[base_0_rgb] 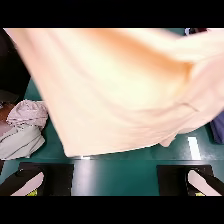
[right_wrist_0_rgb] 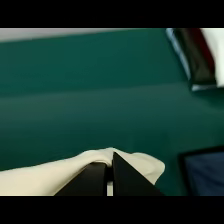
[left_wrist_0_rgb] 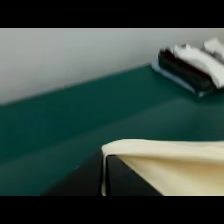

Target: Fold the shirts.

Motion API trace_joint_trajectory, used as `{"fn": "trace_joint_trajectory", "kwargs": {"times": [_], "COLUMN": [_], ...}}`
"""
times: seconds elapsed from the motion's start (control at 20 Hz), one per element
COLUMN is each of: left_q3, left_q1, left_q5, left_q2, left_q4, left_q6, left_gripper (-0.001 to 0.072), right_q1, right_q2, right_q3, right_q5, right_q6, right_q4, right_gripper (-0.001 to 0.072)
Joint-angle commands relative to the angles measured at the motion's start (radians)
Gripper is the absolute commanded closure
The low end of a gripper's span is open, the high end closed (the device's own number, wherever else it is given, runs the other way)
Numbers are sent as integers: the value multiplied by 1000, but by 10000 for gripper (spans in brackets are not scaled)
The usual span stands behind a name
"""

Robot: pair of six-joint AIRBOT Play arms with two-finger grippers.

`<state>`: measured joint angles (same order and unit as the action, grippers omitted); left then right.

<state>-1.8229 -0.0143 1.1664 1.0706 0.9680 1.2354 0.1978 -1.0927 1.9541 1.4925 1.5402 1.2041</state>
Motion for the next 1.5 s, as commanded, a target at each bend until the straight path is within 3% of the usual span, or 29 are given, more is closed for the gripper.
{"fn": "trace_joint_trajectory", "kwargs": {"times": [0.0,0.15,0.35,0.5,0.65,0.85,1.05,1.1,1.15,1.2,1.3,1.35,1.4,1.45], "left_q3": [136,180,179,159,119,116,121,121,121,120,111,111,111,116], "left_q1": [1,1,1,1,1,0,1,1,1,1,8,23,47,73], "left_q5": [191,141,-39,-172,-245,-247,-196,-195,-187,-168,-74,-8,72,148], "left_q2": [191,391,534,536,536,544,550,550,550,549,540,531,525,519], "left_q4": [47,52,52,54,55,54,55,57,58,72,138,151,154,154], "left_q6": [25,24,10,-89,-158,-163,-152,-124,-90,-61,3,18,26,47], "left_gripper": [686,686,686,686,686,686,684,615,283,92,105,105,106,106], "right_q1": [-23,-80,-126,-125,-125,-124,-124,-124,-124,-124,-117,-110,-96,-79], "right_q2": [-225,-366,-515,-597,-629,-629,-629,-629,-629,-629,-626,-621,-607,-583], "right_q3": [-31,-158,-231,-158,-54,-6,-48,-61,-68,-66,-43,-35,-40,-66], "right_q5": [248,178,-90,-184,-227,-280,-265,-253,-238,-205,-90,-20,49,74], "right_q6": [25,-1,-42,-42,-41,-42,-42,-42,-41,-41,-44,-66,-96,-102], "right_q4": [-85,-77,-74,-13,170,297,278,261,254,254,254,242,202,144], "right_gripper": [694,694,694,694,694,694,680,484,256,205,242,362,426,426]}}
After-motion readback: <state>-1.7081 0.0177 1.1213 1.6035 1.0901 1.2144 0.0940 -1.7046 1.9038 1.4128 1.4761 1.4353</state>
